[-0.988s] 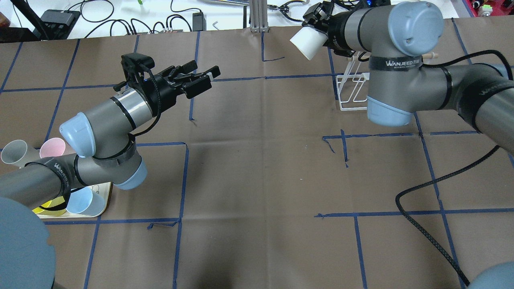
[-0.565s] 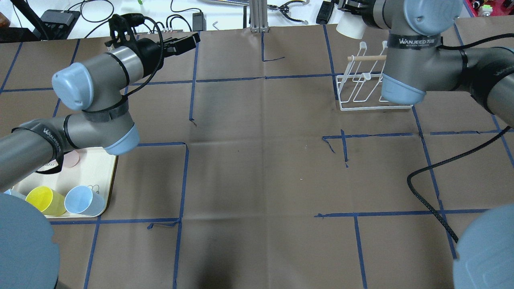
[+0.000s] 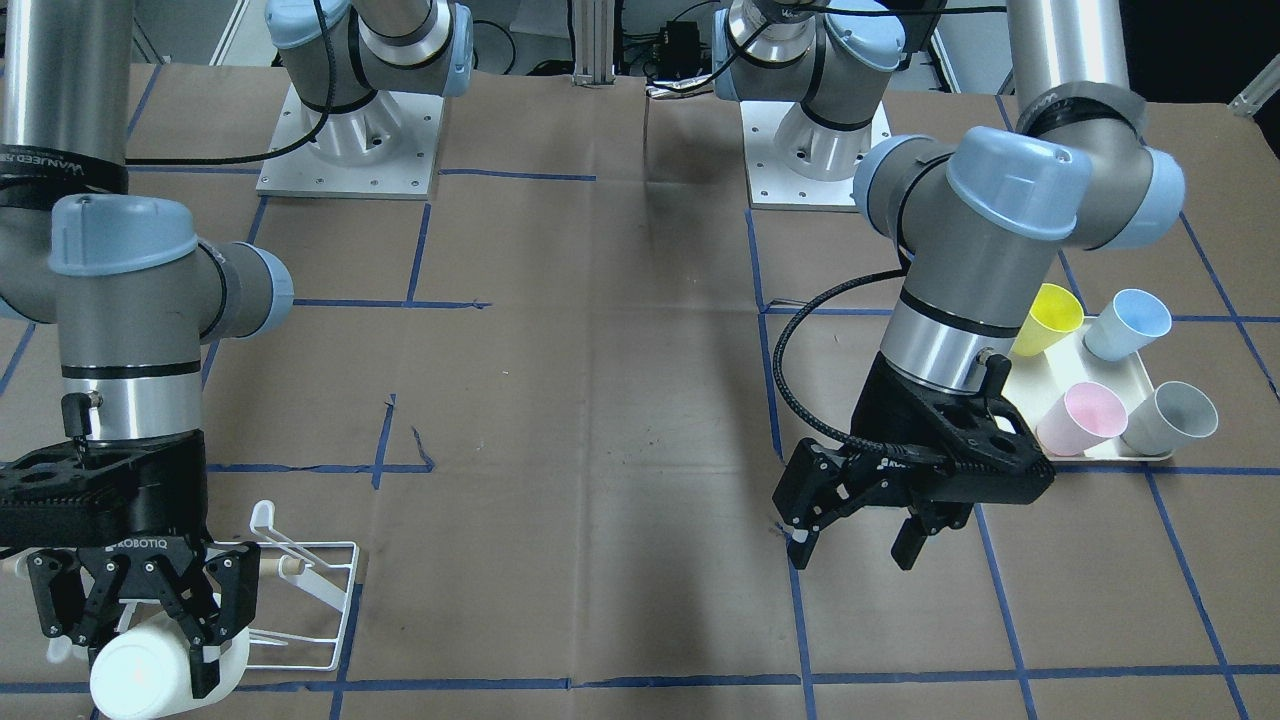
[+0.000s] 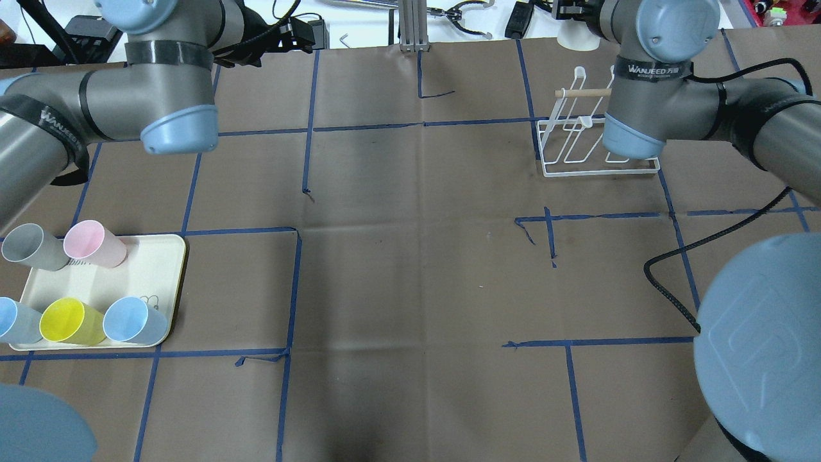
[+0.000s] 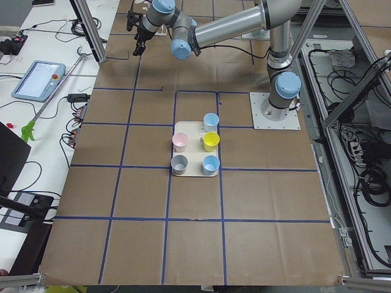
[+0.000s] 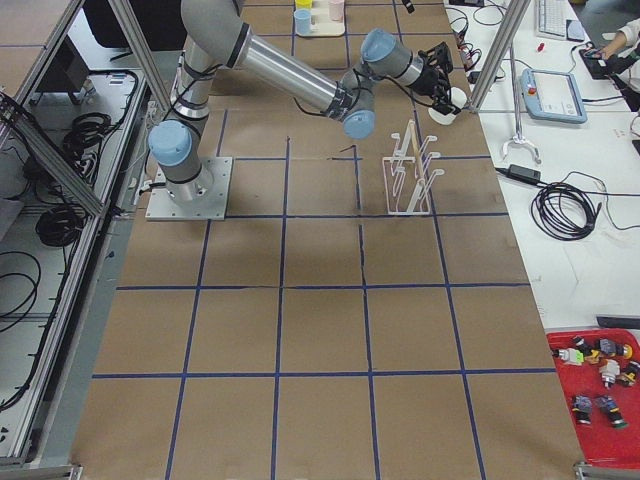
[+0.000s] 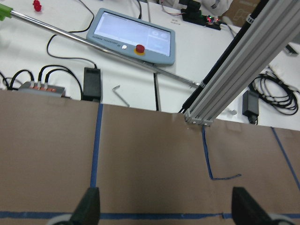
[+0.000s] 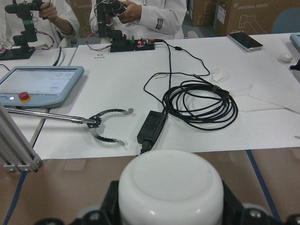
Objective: Transfer IKEA cup to right arm and place on rack
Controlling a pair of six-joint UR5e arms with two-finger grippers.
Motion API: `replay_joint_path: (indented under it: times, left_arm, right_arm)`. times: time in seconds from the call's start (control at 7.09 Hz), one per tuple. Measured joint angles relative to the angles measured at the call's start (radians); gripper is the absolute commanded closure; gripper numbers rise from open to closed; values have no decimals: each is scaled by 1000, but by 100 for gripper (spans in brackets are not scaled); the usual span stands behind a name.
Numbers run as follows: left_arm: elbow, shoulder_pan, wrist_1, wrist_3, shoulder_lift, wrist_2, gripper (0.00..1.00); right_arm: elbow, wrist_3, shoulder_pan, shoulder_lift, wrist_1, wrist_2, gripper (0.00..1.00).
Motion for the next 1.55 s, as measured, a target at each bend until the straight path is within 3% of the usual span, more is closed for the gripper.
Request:
replay_joint_path:
  times: [0.42,0.71,0.85,0.99,1.13,1.55]
  left_arm:
    - [31,-5,-538,58,163,56,1]
    - [-5,4,-744,132,285,109,1]
    - [-33,6,-782,171,329,117,1]
    - [-77,20,-793,228,366,120,1]
    - [-139,67,-791,282,408,120,1]
    - [-346,355,-759,544,559,117,2]
  right_arm:
    - [8,-24,-15,25,-4,1,87]
    - [40,-25,-16,29,-4,0,85]
    - [57,-25,-16,29,-4,-1,72]
    - [73,-24,-16,29,-4,-1,30]
    - [87,-24,-16,28,-4,-2,1]
    - [94,-23,-16,28,-4,-1,0]
